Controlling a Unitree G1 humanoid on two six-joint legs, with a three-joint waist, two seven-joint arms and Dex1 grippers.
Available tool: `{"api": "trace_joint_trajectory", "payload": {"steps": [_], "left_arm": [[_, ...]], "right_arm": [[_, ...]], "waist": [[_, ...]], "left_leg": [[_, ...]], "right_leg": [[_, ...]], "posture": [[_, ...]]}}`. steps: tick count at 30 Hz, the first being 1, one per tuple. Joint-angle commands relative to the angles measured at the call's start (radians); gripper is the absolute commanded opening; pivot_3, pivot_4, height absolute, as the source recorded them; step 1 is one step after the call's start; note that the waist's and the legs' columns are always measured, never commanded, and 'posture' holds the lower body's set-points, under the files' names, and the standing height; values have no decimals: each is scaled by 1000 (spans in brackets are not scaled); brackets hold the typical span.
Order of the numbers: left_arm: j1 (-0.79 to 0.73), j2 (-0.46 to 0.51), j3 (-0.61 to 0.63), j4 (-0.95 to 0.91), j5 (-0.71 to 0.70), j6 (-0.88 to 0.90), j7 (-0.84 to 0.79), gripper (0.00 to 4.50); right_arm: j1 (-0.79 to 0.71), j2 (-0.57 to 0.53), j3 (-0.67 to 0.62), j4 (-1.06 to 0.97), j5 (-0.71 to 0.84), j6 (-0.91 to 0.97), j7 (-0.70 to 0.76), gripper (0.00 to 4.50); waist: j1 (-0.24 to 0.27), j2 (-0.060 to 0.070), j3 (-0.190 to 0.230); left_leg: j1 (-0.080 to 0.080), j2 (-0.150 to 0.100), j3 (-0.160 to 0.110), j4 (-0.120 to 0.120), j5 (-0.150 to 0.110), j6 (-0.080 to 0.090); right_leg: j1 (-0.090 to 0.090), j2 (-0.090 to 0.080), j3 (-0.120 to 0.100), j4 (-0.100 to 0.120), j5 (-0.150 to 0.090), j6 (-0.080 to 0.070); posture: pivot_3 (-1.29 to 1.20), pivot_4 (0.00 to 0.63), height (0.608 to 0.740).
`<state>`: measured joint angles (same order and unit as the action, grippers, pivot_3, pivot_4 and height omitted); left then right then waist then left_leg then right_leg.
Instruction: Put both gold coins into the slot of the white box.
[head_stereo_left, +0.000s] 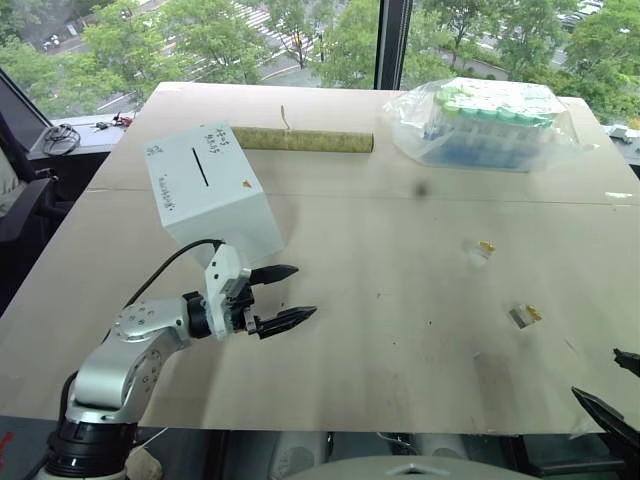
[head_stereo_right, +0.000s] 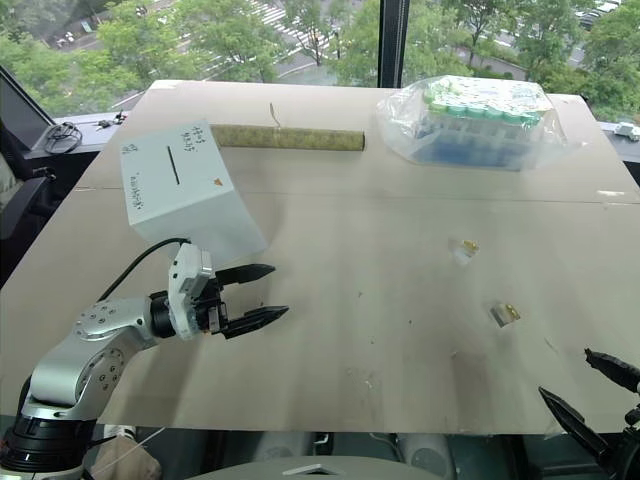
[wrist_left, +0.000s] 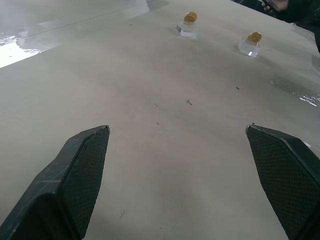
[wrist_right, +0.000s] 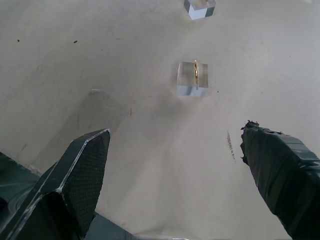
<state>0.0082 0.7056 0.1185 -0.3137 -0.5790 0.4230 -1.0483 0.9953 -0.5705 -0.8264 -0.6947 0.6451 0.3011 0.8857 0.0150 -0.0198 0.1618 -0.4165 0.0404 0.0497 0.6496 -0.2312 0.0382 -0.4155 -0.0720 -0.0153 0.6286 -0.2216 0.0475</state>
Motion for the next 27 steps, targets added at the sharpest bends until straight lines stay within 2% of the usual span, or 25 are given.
{"api": "trace_joint_trajectory", "payload": {"steps": [1, 3, 7, 12, 19, 21, 23, 25, 27], "left_arm": [[-35, -2, 16, -21, -24, -16, -10, 4442], [-92, -22, -3, -46, -70, -2, -26, 4442], [-128, 2, -35, -102, -111, 17, -101, 4442], [-129, 22, -36, -162, -156, 39, -119, 4442], [-91, 44, -47, -233, -164, 32, -146, 4442], [-112, 32, -51, -229, -160, 31, -130, 4500], [-132, 24, -61, -218, -143, 21, -125, 4500], [-152, 17, -72, -205, -127, 10, -121, 4500], [-167, 12, -82, -196, -121, 8, -116, 4500]], "right_arm": [[-29, 4, -24, -51, -23, 22, -72, 4500], [-83, -22, -4, -147, -39, 138, -217, 4500], [-218, -100, 41, -201, 91, 315, -332, 4500], [-307, -138, 59, -218, 105, 417, -409, 4500], [-380, -173, 148, -160, 53, 495, -441, 4500], [-423, -184, 201, -133, 31, 507, -448, 4003], [-448, -191, 242, -110, -12, 513, -462, 3287], [-463, -195, 272, -95, -46, 513, -465, 3287], [-482, -194, 296, -84, -72, 514, -470, 2774]], "waist": [[0, 0, 0], [0, 0, 0], [-3, -2, -2], [4, 0, -3], [-1, 0, -3], [-1, -1, -3], [0, -1, -3], [2, -1, -3], [2, -1, -3]], "left_leg": [[0, 0, 0, 0, 0, 0], [0, 0, 0, 1, -1, -2], [2, 0, 1, 2, -2, -3], [0, -1, 0, 2, 1, 1], [1, -2, 0, 2, 1, 1], [1, -2, 0, 3, 1, 1], [1, -2, 0, 4, 1, 2], [1, -2, -1, 5, 1, 2], [1, -2, -1, 5, 1, 2]], "right_leg": [[0, 0, 0, 0, 0, 0], [0, 0, -1, 0, 0, 0], [2, 0, -3, 0, 1, -1], [2, 6, -3, 0, 3, -5], [2, 8, -2, -1, 1, -1], [2, 9, -1, 0, 1, -1], [3, 10, 0, 0, 1, -1], [3, 10, 0, 1, 1, -1], [3, 10, 0, 1, 1, -1]], "posture": [[0, 150, 740], [0, 150, 740], [0, 150, 740], [0, 150, 740], [0, 150, 740], [0, 150, 740], [0, 150, 740], [0, 150, 740], [0, 150, 740]]}}
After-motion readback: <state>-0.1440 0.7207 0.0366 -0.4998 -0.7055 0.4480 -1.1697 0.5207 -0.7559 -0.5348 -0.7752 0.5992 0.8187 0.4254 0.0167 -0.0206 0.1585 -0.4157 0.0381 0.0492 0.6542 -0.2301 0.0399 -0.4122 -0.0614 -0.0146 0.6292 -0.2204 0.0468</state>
